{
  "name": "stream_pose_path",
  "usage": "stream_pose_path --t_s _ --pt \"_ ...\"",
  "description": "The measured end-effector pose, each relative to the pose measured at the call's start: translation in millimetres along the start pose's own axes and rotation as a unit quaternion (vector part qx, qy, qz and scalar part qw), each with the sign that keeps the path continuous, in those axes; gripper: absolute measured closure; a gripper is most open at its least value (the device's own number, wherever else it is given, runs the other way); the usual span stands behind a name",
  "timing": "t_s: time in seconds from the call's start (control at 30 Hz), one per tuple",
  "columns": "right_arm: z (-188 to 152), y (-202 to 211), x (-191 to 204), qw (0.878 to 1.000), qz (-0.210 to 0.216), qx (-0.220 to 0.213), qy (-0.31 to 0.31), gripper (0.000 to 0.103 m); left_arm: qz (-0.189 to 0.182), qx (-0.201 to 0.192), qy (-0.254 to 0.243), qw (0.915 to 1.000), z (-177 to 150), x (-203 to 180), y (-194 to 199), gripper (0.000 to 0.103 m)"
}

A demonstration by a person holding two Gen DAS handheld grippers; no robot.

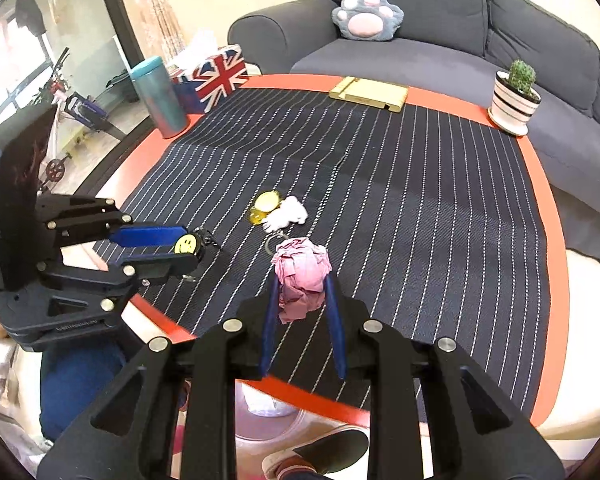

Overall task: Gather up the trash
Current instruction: 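Carry both items over the pink bin and open the right tool while the left holds the keychain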

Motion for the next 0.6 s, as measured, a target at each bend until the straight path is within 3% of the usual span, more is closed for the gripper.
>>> stream_pose_path --t_s 0.6 --pt "-64 37 57 0.999 0.003 -0.028 0.04 0.08 -0.011 -0.033 -0.019 0.9992 -46 -23 43 0.079"
Point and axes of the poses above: each gripper's, at about its wrist camera, not at the fingertips, and y roughly against the way its jaws point, x to its left, z to its top, the point moved 1 cm from there along -y, roughly the way its jaws point, and after that the axes turned 14 degrees about x, right-handed, at the moved point
